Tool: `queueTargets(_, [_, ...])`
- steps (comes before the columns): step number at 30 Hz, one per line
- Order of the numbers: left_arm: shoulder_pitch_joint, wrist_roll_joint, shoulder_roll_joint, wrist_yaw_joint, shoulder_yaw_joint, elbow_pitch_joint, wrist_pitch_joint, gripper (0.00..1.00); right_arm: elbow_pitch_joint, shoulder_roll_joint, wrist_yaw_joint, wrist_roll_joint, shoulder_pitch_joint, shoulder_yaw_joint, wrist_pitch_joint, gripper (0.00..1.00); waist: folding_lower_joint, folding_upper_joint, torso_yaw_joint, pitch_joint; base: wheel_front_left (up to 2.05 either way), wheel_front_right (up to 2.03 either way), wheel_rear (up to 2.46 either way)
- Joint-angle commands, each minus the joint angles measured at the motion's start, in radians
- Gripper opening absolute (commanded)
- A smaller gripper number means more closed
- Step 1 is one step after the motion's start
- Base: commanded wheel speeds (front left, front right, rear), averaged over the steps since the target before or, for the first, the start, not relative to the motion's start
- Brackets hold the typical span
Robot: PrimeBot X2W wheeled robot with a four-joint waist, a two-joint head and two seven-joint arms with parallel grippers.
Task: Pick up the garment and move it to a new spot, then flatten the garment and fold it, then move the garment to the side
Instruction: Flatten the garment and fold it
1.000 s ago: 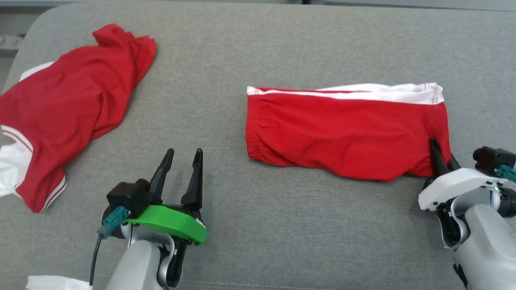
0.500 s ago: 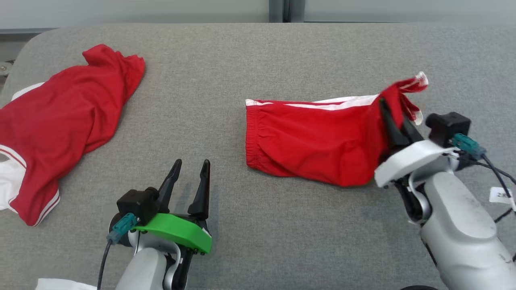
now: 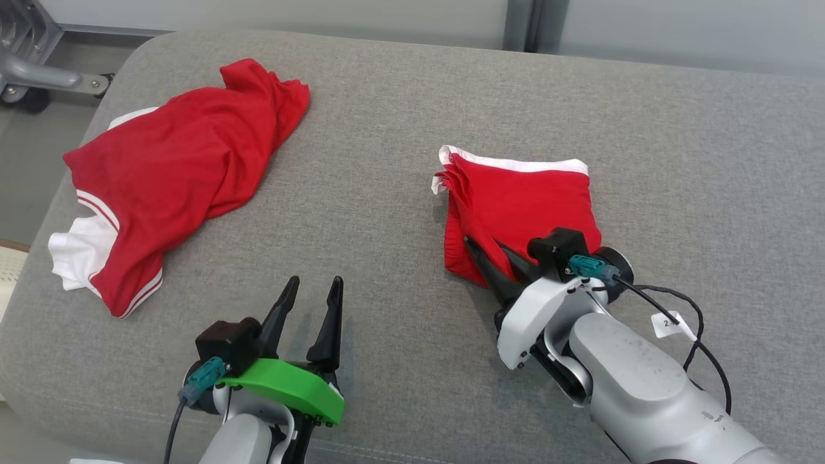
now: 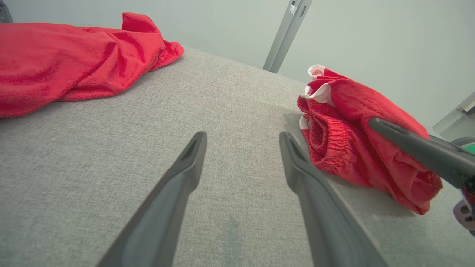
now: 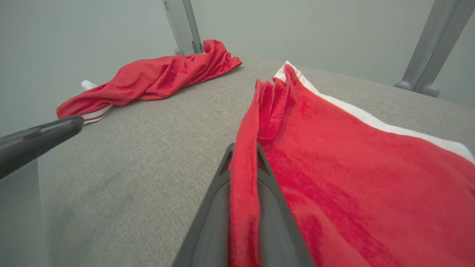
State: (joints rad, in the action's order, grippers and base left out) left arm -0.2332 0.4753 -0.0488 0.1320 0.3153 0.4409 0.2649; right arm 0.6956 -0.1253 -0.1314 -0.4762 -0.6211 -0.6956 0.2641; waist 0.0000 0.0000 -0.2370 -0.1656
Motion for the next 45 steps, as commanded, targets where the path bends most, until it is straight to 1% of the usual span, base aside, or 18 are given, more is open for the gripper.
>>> queueTargets(1, [0.016,0.003,-0.003,-0.003,-0.005,-0.001,-0.001,1.0,0.01,0.002,0.001,-0.012,-0.012,-0.004,0.0,0.58,0.0,0.0,-0.022,0.007,0.0,0.0,0.0])
queueTargets(2, [0.017,0.003,-0.003,-0.003,-0.008,-0.002,-0.001,1.0,0.022,0.006,0.001,-0.022,-0.016,-0.008,0.0,1.0,0.0,0.0,-0.024,0.007,0.0,0.0,0.0])
queueTargets(6, [0.018,-0.007,-0.003,-0.003,-0.028,-0.005,-0.001,1.0,0.008,0.014,0.001,-0.048,-0.015,0.014,0.0,1.0,0.0,0.0,-0.012,0.008,0.0,0.0,0.0])
queueTargets(9, [0.022,-0.022,-0.003,-0.003,-0.058,-0.006,-0.001,1.0,-0.038,0.0,0.001,-0.041,0.015,0.073,0.0,1.0,0.0,0.0,0.015,0.016,0.0,0.0,0.0])
queueTargets(10, [0.025,-0.037,-0.003,-0.003,-0.081,-0.009,-0.001,1.0,-0.068,-0.009,0.001,-0.024,0.045,0.127,0.0,1.0,0.0,0.0,0.039,0.023,0.0,0.0,0.0])
queueTargets(13, [0.033,-0.082,-0.004,-0.003,-0.129,-0.016,-0.001,1.0,-0.099,-0.023,0.001,0.021,0.096,0.233,0.0,1.0,0.0,0.0,0.08,0.034,0.0,0.0,0.0])
queueTargets(14, [0.033,-0.082,-0.004,-0.003,-0.129,-0.016,-0.001,1.0,-0.099,-0.023,0.001,0.021,0.096,0.233,0.0,1.0,0.0,0.0,0.08,0.034,0.0,0.0,0.0])
queueTargets(15, [0.035,-0.094,-0.004,-0.004,-0.147,-0.019,-0.001,1.0,-0.107,-0.027,0.001,0.041,0.116,0.272,0.0,1.0,0.0,0.0,0.093,0.036,0.0,0.0,0.0])
queueTargets(16, [0.036,-0.135,-0.003,-0.004,-0.162,-0.029,-0.001,1.0,-0.125,-0.034,0.001,0.091,0.156,0.347,0.0,1.0,0.0,0.0,0.118,0.041,0.0,0.0,0.0])
queueTargets(17, [0.038,-0.144,-0.003,-0.005,-0.174,-0.033,-0.001,1.0,-0.137,-0.037,0.001,0.12,0.176,0.381,0.0,1.0,0.0,0.0,0.13,0.043,0.0,0.0,0.0])
queueTargets(22, [0.049,-0.203,-0.003,-0.009,-0.222,-0.053,-0.001,1.0,-0.199,-0.004,0.001,0.216,0.284,0.574,0.0,1.0,0.0,0.0,0.18,0.054,0.0,0.0,0.0])
queueTargets(25, [0.07,-0.227,-0.004,-0.008,-0.249,-0.062,-0.001,1.0,-0.223,0.014,0.001,0.249,0.326,0.637,0.0,1.0,0.0,0.0,0.205,0.061,0.0,0.0,0.0])
queueTargets(28, [0.083,-0.251,-0.004,-0.007,-0.271,-0.066,-0.001,1.0,-0.237,0.031,0.001,0.27,0.357,0.674,0.0,1.0,0.0,0.0,0.223,0.073,0.0,0.0,0.0])
queueTargets(33, [0.115,-0.275,-0.004,-0.007,-0.299,-0.063,-0.001,1.0,-0.251,0.05,0.001,0.285,0.396,0.701,0.0,1.0,0.0,0.0,0.242,0.104,0.0,0.0,0.0])
queueTargets(39, [0.148,-0.3,-0.004,-0.015,-0.315,-0.062,-0.001,1.0,-0.247,0.065,0.001,0.282,0.424,0.692,0.0,1.0,0.0,0.0,0.253,0.136,0.0,0.0,0.0])
queueTargets(45, [0.173,-0.315,-0.004,-0.028,-0.322,-0.068,-0.001,1.0,-0.246,0.071,0.001,0.274,0.444,0.685,0.0,1.0,0.0,0.0,0.249,0.152,0.0,0.0,0.0])
